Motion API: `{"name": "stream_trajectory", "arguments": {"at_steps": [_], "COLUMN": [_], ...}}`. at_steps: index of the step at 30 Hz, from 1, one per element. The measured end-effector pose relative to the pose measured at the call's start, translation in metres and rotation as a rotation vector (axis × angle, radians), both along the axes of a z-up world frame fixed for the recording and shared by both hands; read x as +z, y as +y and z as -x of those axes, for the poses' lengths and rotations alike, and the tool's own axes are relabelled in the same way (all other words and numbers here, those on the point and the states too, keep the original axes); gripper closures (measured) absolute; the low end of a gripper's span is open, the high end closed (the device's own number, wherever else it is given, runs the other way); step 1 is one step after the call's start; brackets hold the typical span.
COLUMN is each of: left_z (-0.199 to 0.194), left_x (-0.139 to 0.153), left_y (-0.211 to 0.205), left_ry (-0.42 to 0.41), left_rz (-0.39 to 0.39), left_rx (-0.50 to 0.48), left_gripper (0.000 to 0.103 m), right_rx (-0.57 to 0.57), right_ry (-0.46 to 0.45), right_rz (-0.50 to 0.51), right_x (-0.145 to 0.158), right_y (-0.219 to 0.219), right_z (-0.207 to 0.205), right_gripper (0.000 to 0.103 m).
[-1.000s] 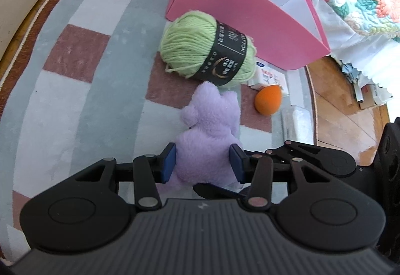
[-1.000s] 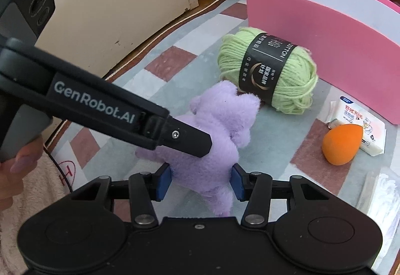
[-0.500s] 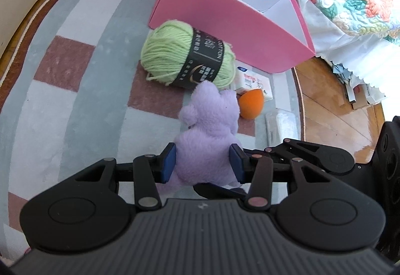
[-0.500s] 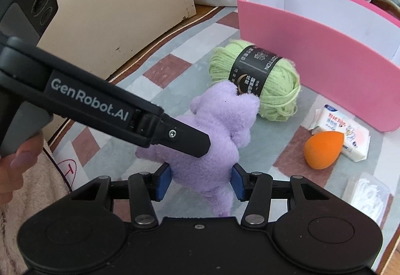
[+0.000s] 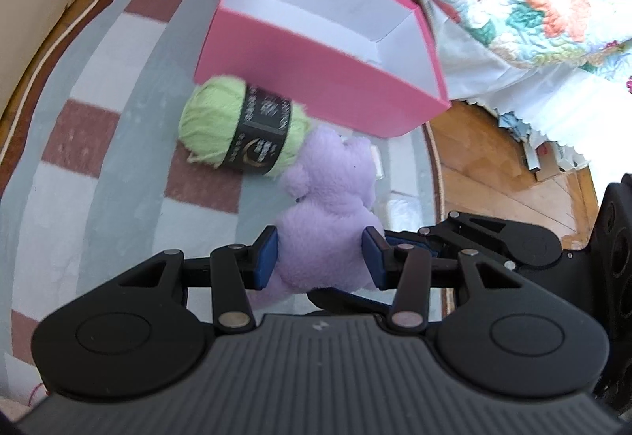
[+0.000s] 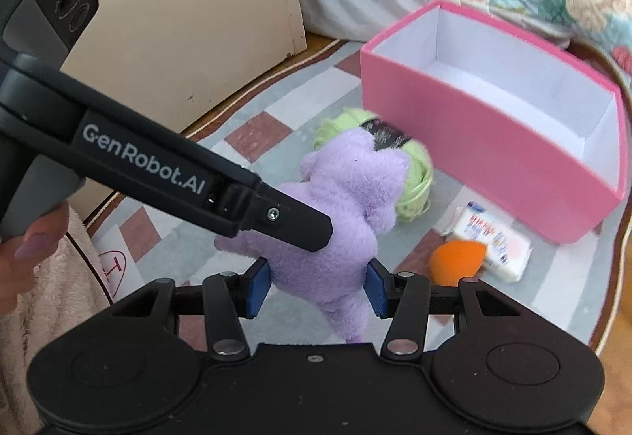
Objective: Organize objects
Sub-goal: 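Lift the bunny with the left gripper and carry it over the pink box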
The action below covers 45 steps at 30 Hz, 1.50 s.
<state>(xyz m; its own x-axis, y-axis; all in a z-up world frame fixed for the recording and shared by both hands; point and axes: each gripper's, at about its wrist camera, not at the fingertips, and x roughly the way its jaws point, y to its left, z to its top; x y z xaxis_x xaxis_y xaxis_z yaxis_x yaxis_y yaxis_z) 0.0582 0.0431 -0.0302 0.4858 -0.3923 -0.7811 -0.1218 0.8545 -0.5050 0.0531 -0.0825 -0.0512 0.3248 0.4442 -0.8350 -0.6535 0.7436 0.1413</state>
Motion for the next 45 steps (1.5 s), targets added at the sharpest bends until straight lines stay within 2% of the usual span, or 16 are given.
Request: {"name": "stream_trajectory", "arguments": {"at_steps": [10,17,23,32,38,45], "left_z": [-0.018,-0.046,-0.07,-0.107,-0.134,-0.166], "left_x": [0.036,0.056,0.068,0.083,0.085,0.066], "left_y": [-0.009,-0.019,-0.027,-0.024,-0.022,-0.014], "left_ry": [-0.035,-0.077,-0.097,-0.124,-0.149,-0.138], "left_rz": [-0.025,-0.036,-0.056,-0.042,-0.025,0.012], "left_rx": [-0.045,-0.078,-0.088,-0.09,-0.098,-0.081], "left_gripper": [0.058,0.058,0.058,0.058,0.058,0.058], "right_rx": [0.015,-0.002,-0.029,-0.043,-0.036,-0.078], "right_ry": [-0.06,-0.095,-0.116,-0.119,-0.136,-0.11], "right_rz": [-0.019,-0.034,-0.072,-0.054,-0.036,-0.089], "right_x": [0.032,0.046,0.051,0.068,0.075,0.06], "right_y": [-0.013,-0.027,-0.038,-0.037,-0.04,-0.048], "right_z": [-0.012,-0.028,-0.045,-0.076,-0.098,-0.126], "right_gripper": [0.048,0.048,0.048,0.048,0.048,0.048]}}
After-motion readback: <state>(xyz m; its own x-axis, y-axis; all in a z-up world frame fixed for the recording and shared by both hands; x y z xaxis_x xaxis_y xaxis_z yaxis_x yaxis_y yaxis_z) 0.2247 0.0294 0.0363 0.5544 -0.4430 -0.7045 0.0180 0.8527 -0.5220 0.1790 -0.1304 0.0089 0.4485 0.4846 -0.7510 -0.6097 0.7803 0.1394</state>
